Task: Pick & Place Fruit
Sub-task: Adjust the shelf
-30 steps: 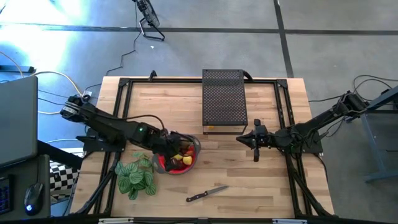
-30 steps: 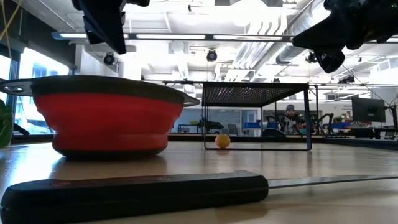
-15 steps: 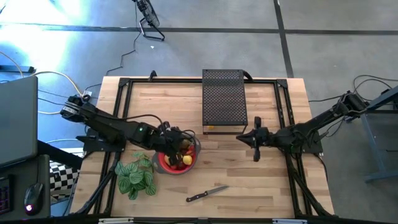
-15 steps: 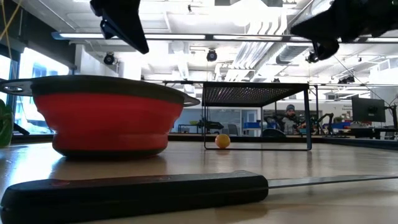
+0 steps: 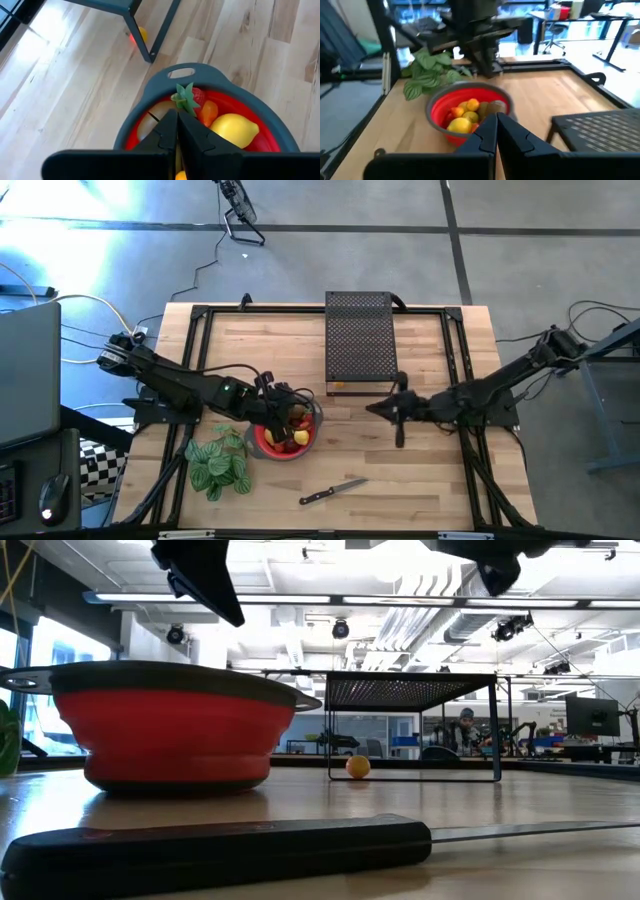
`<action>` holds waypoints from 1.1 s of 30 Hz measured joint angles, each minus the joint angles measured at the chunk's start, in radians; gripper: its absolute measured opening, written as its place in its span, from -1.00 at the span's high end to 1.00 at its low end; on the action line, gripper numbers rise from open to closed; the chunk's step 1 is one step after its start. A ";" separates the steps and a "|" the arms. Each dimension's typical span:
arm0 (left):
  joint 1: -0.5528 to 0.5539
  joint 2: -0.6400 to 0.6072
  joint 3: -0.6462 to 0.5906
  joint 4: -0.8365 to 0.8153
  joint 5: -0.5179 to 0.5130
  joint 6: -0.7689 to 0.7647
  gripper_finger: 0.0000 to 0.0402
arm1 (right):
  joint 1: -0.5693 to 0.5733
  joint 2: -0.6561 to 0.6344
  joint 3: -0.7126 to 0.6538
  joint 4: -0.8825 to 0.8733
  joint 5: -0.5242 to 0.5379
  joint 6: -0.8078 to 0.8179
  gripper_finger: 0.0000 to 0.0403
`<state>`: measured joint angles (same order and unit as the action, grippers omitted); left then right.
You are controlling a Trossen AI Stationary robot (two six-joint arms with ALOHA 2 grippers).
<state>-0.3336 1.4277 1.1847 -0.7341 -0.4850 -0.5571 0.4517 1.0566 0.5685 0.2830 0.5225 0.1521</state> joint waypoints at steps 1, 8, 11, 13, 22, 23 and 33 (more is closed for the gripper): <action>0.000 0.000 0.000 0.000 0.000 0.000 0.95 | 0.002 0.028 0.022 -0.009 -0.008 -0.004 0.99; 0.000 0.000 0.000 -0.001 0.000 0.000 0.95 | 0.020 0.200 0.146 -0.013 -0.084 -0.019 0.99; 0.000 0.000 0.000 -0.002 0.000 -0.004 0.95 | 0.015 0.249 0.168 0.005 -0.083 0.047 0.99; 0.000 0.000 0.000 -0.011 0.000 -0.017 0.95 | 0.009 0.281 0.169 0.031 -0.083 0.126 0.99; 0.000 0.000 0.000 -0.320 -0.070 -0.271 0.95 | 0.006 0.425 0.169 0.038 -0.080 0.375 0.99; 0.000 0.000 0.000 -0.357 -0.074 -0.297 0.95 | 0.006 0.439 0.169 0.040 -0.079 0.376 0.99; 0.000 0.001 0.000 -0.436 -0.074 -0.392 0.95 | 0.043 0.568 0.169 0.035 0.184 0.486 0.99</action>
<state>-0.3340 1.4284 1.1843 -1.1703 -0.5594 -0.9489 0.4946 1.6250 0.7376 0.3185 0.7062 0.6384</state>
